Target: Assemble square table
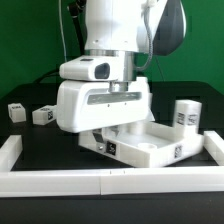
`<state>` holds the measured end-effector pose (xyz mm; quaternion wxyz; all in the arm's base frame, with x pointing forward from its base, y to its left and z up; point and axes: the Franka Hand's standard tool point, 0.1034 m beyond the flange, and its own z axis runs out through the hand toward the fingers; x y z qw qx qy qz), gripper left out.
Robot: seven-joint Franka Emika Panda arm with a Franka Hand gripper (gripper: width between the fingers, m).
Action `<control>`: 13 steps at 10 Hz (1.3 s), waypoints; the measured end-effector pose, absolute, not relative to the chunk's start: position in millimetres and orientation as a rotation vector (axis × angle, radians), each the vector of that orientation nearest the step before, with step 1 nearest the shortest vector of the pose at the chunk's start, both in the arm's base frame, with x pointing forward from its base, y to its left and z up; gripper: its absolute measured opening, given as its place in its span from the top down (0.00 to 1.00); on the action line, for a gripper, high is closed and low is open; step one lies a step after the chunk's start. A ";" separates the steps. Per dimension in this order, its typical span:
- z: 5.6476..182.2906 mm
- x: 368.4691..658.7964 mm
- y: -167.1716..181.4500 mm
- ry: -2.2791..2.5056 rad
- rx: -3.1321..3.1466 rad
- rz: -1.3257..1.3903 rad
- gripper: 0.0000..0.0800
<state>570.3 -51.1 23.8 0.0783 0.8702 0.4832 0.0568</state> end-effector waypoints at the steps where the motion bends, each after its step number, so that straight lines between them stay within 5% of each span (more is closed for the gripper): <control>1: 26.3 574.2 -60.5 1.613 2.494 0.143 0.92; 6: 29.8 588.9 -51.8 2.093 2.020 0.082 0.92; 9: 26.1 633.6 0.8 2.105 1.989 0.134 0.92; 13: 26.1 633.6 0.8 2.105 1.989 0.134 0.92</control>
Offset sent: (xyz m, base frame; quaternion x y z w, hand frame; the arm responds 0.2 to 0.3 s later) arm 0.0000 0.0000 0.0000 0.0000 0.0000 -0.1938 0.9810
